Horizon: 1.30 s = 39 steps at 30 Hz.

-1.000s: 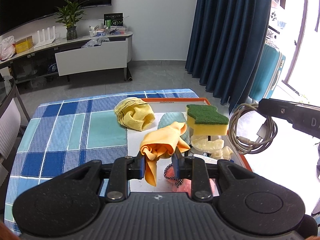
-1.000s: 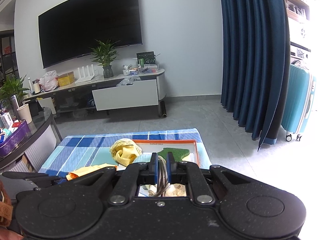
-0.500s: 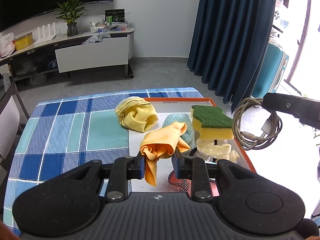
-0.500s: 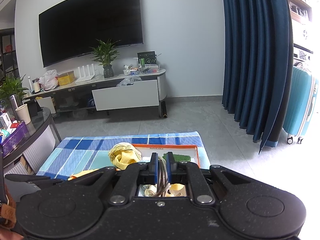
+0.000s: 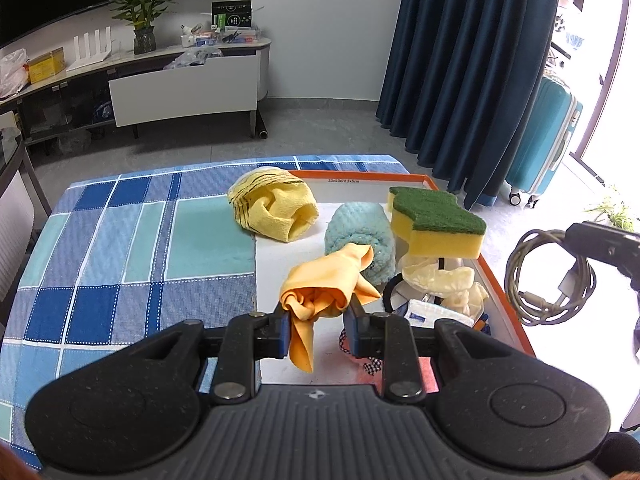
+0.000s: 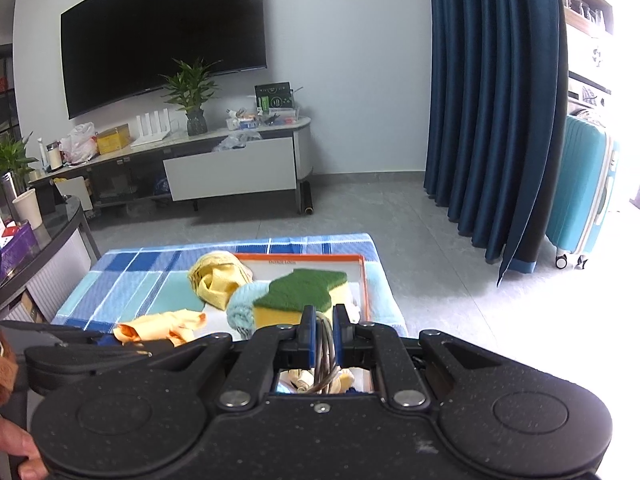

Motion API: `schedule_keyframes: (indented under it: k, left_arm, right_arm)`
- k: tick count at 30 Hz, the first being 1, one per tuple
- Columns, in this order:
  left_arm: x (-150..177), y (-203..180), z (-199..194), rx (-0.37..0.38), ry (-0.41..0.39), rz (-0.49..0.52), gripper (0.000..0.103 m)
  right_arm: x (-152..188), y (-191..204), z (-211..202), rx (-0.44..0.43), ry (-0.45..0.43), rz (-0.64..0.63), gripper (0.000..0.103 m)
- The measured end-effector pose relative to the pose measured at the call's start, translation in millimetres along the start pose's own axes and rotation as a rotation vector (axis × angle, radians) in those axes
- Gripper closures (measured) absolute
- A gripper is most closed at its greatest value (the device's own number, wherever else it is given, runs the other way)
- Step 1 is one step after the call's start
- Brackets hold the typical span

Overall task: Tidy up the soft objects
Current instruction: 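Open both tools to drop the cable and orange cloth into the box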

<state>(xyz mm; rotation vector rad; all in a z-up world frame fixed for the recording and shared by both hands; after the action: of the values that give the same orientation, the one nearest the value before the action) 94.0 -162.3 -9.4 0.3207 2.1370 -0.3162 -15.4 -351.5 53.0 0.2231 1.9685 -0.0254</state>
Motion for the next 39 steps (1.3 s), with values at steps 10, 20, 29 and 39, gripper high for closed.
schedule_keyframes:
  k: [10, 20, 29, 39]
  left_arm:
    - [5.6, 5.3, -6.9, -0.01, -0.002, -0.012, 0.076]
    - [17.3, 5.1, -16.6, -0.014, 0.006, -0.011, 0.075]
    - [7.8, 5.4, -5.8, -0.01, -0.001, -0.011, 0.075]
    - [-9.0, 0.4, 19.4, 0.058, 0.004, -0.02, 0.068]
  right_arm:
    - [14.9, 3.8, 0.1, -0.023, 0.033, 0.005, 0.092]
    - [18.6, -2.8, -3.3, -0.014, 0.041, 0.033, 0.069]
    - [14.4, -8.5, -15.7, -0.018, 0.0, 0.05, 0.069]
    - [14.4, -4.5, -15.8, -0.033, -0.002, 0.044, 0.069]
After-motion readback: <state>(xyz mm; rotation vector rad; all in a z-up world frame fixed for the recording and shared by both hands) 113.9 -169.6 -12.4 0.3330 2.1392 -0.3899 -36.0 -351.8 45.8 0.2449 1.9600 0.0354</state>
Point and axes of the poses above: each gripper's, at about its wrist camera, not at the fingertips, and z roughly the way its jaws point, y to its left, x to its underside, the point moved 2 cm from there along z, roughly the way its jaws point, and after that the axes turned 9 degrees about -y, right-handed, at the moved point
